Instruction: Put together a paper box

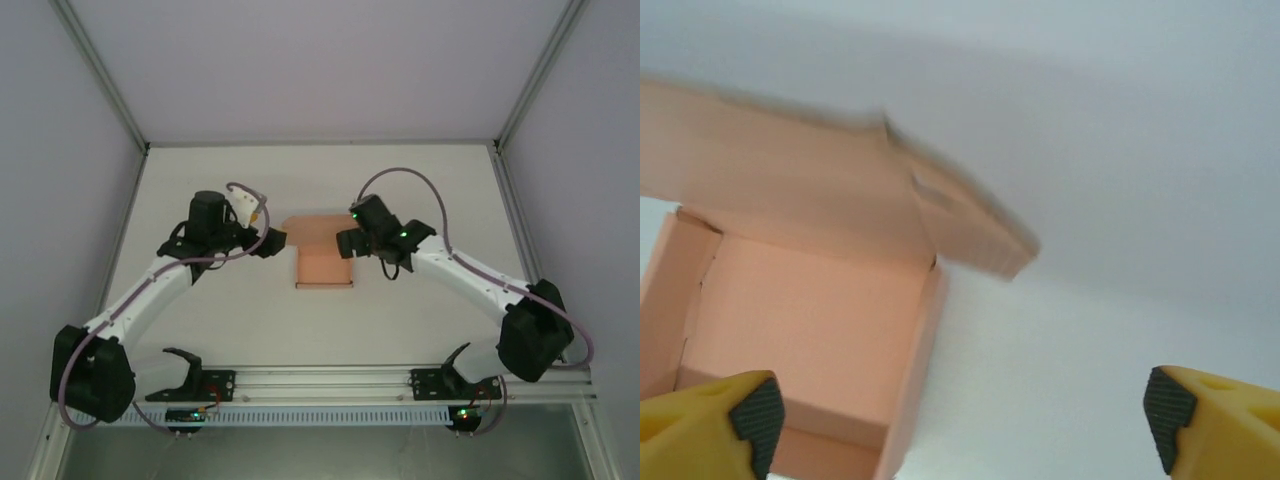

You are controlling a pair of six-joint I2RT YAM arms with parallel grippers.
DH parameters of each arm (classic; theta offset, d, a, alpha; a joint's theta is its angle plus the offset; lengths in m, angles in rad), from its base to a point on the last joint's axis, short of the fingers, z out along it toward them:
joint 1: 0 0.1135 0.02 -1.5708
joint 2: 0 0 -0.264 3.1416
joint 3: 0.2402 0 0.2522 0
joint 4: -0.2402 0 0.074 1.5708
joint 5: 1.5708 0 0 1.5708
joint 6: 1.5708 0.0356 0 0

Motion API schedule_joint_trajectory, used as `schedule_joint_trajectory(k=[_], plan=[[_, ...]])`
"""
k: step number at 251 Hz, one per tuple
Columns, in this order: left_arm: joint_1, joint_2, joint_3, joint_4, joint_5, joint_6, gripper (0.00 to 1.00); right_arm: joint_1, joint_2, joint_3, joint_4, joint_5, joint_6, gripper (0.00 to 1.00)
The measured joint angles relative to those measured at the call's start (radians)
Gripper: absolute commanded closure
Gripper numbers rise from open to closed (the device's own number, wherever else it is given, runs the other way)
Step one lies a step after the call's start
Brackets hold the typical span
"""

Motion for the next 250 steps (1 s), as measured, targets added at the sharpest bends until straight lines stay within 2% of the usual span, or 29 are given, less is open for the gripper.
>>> schedule_joint_trajectory(k=[27,44,70,93,118,140,163,180,202,217,233,250], plan=[[0.001,0.099,0.092,-0.061,0.063,0.103,0.0,-0.075,0.005,0.002,0.06,-0.126,-0.224,0.02],[0.001,0.161,0.144,-0.103,0.096,0.164,0.09,-0.112,0.032,0.021,0.056,-0.208,-0.347,0.07],[0.001,0.248,0.219,-0.182,0.137,0.25,0.17,-0.142,0.105,0.071,0.046,-0.286,-0.477,0.13],[0.001,0.3,0.261,-0.246,0.146,0.31,0.27,-0.162,0.177,0.131,0.017,-0.32,-0.558,0.29],[0.001,0.332,0.28,-0.3,0.145,0.357,0.37,-0.179,0.225,0.166,-0.007,-0.343,-0.614,0.36],[-0.002,0.364,0.309,-0.341,0.143,0.389,0.42,-0.187,0.243,0.169,-0.023,-0.357,-0.642,0.43],[-0.012,0.401,0.348,-0.372,0.142,0.409,0.53,-0.188,0.25,0.169,-0.04,-0.364,-0.665,0.49],[-0.019,0.42,0.365,-0.383,0.139,0.422,0.67,-0.188,0.25,0.174,-0.052,-0.369,-0.675,0.53],[-0.025,0.431,0.374,-0.398,0.139,0.419,0.88,-0.188,0.249,0.18,-0.058,-0.375,-0.69,0.66],[-0.026,0.433,0.378,-0.404,0.139,0.427,0.94,-0.188,0.25,0.181,-0.063,-0.375,-0.692,0.73],[-0.026,0.433,0.379,-0.409,0.135,0.427,1.0,-0.188,0.25,0.183,-0.069,-0.374,-0.694,0.76],[-0.029,0.433,0.379,-0.41,0.132,0.415,1.0,-0.187,0.25,0.186,-0.072,-0.371,-0.695,0.81]])
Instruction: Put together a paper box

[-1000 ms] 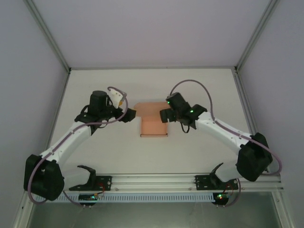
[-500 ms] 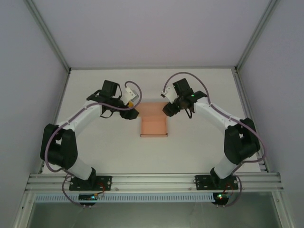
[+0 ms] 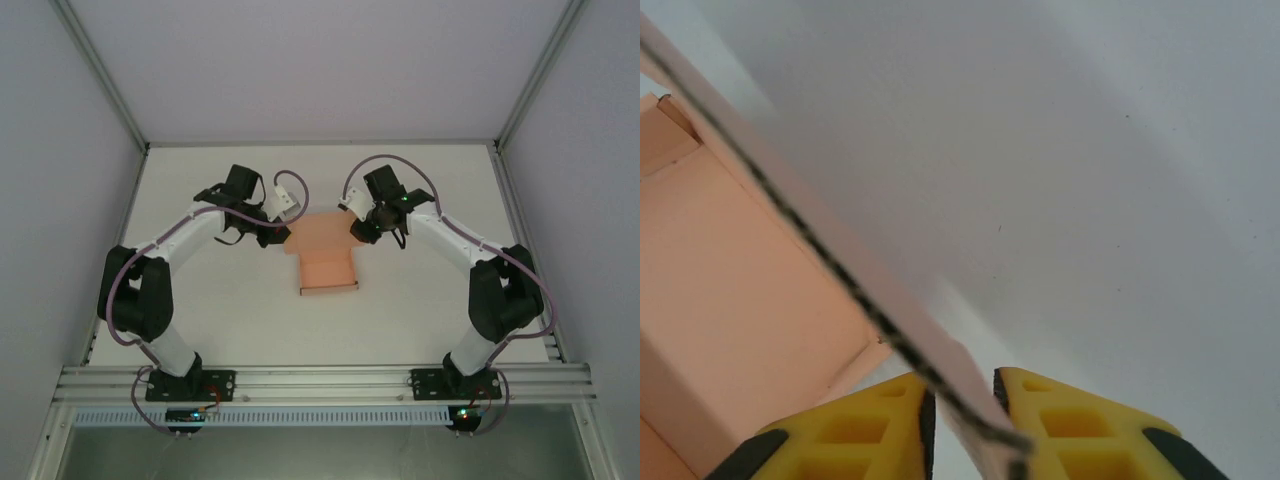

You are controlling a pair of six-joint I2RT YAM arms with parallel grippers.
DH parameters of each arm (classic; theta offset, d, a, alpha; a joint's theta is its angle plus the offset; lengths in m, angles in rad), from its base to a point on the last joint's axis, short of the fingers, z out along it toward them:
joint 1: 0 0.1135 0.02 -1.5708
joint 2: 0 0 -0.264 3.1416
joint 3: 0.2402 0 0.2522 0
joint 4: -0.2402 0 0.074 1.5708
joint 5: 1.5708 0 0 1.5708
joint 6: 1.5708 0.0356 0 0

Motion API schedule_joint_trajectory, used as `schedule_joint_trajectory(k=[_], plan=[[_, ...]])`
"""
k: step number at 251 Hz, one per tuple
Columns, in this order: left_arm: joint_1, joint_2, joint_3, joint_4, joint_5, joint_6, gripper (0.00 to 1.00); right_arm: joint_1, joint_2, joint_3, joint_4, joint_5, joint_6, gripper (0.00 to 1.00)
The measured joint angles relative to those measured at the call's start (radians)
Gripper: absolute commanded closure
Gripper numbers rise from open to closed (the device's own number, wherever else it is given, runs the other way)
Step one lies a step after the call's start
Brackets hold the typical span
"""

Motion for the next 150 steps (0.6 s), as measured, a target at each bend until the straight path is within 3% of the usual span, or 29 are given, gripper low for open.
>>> schedule_joint_trajectory(k=[33,66,150], plan=[[-0.015,0.0,0.0,0.024,-0.034,-0.058,1.0,0.013,0.0,0.006,0.0,0.027,0.011,0.9],[-0.035,0.001,0.019,0.071,-0.147,-0.177,1.0,0.037,0.0,0.023,0.001,0.082,0.101,0.94],[-0.127,0.018,0.062,0.235,-0.485,-0.56,1.0,0.127,0.023,0.06,0.108,0.316,0.643,0.95]])
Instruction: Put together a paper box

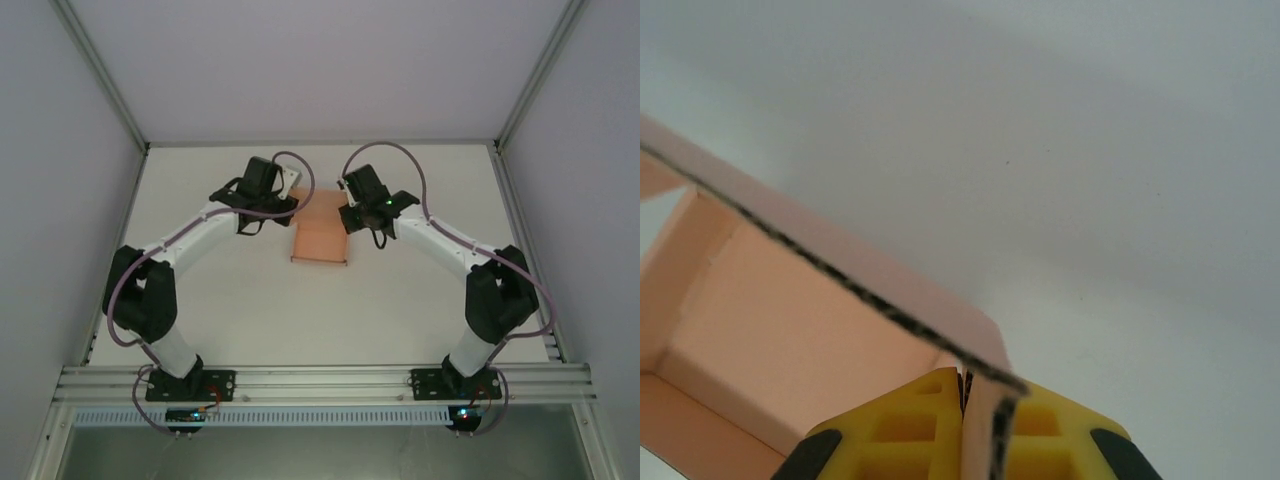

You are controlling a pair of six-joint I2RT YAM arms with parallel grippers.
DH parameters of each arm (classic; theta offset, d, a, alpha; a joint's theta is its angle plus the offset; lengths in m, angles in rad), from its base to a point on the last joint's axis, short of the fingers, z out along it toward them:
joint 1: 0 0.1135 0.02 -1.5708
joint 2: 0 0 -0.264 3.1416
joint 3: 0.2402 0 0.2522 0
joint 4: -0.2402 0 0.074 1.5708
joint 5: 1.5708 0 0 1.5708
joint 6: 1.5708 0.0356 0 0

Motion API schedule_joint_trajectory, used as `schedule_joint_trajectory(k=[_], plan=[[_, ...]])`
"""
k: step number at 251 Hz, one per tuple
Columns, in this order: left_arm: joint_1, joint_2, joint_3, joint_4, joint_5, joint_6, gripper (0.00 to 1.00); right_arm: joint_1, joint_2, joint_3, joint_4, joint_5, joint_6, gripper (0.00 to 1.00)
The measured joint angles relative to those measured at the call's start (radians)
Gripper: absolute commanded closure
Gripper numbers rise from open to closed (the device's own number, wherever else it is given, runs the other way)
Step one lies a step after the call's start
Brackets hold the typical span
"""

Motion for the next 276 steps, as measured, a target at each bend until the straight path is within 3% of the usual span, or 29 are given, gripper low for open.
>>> schedule_joint_trajectory(k=[44,112,175,276], plan=[[-0.008,0.018,-0.01,0.094,-0.051,-0.171,1.0,0.003,0.054,0.006,0.102,0.047,0.212,0.96],[-0.024,0.046,-0.064,0.256,-0.124,-0.346,1.0,0.006,0.117,0.021,0.222,0.098,0.375,0.96],[-0.055,0.086,-0.07,0.295,-0.196,-0.406,1.0,0.017,0.159,0.031,0.265,0.163,0.398,0.96],[-0.055,0.12,-0.109,0.388,-0.2,-0.461,1.0,0.039,0.165,-0.072,0.381,0.209,0.35,0.94]])
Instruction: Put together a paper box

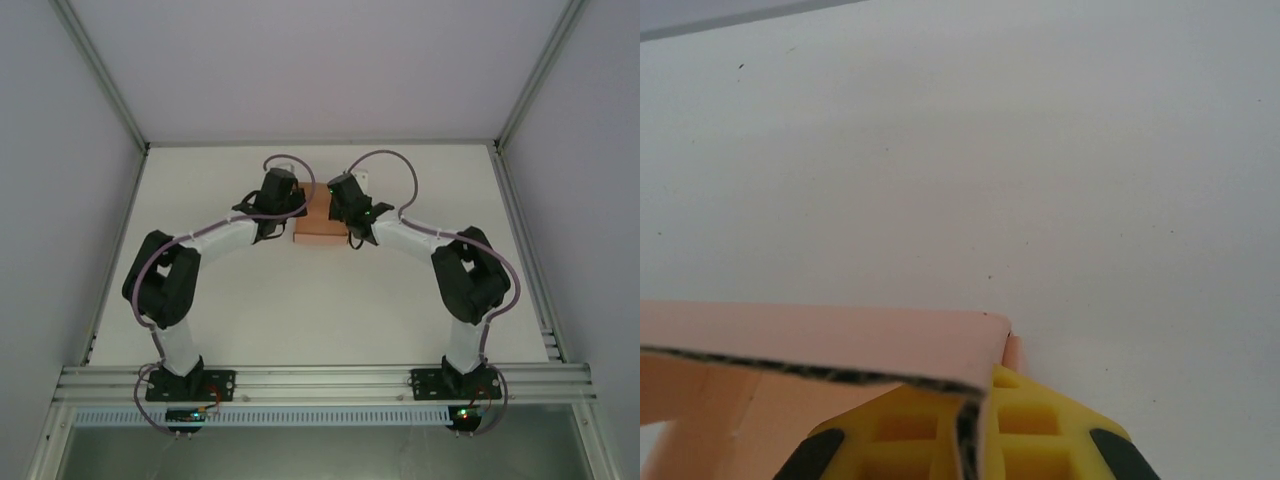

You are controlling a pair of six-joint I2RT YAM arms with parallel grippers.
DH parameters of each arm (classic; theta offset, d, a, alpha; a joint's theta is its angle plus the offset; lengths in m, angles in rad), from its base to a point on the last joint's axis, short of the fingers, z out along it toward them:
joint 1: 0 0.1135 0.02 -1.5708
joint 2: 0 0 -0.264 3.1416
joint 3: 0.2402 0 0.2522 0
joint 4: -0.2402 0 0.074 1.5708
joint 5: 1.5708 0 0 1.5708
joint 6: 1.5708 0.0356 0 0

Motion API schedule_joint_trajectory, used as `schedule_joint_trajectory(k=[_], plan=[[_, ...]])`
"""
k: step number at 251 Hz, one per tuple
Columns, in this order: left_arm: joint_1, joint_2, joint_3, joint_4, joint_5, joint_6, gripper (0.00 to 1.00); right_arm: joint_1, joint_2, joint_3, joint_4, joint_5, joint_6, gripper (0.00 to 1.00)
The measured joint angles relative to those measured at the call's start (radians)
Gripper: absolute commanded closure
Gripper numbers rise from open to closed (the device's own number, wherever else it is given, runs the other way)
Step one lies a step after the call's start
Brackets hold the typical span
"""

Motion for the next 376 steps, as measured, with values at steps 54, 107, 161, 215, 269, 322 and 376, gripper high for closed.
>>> schedule_joint_trajectory(k=[54,107,161,215,269,322,376], plan=[[-0.011,-0.042,-0.135,0.11,0.011,-0.002,0.95,0.036,-0.058,-0.154,0.113,0.017,-0.052,0.92],[-0.029,-0.095,-0.219,0.13,0.069,0.017,0.79,0.057,-0.084,-0.228,0.192,0.053,-0.094,0.92],[-0.048,-0.168,-0.246,0.046,0.139,0.035,0.51,0.08,-0.09,-0.26,0.207,0.08,-0.108,0.92],[-0.068,-0.284,-0.247,-0.111,0.115,0.065,0.19,0.118,-0.118,-0.306,0.235,0.079,-0.113,0.92],[-0.035,-0.386,-0.247,-0.251,0.087,0.059,0.0,0.136,-0.125,-0.338,0.265,0.087,-0.123,0.92],[0.121,-0.383,-0.227,-0.262,0.21,-0.02,0.01,0.152,-0.125,-0.353,0.275,0.103,-0.129,0.88],[0.2,-0.191,-0.185,-0.174,0.426,-0.09,0.1,0.175,-0.109,-0.365,0.255,0.107,-0.148,0.86]])
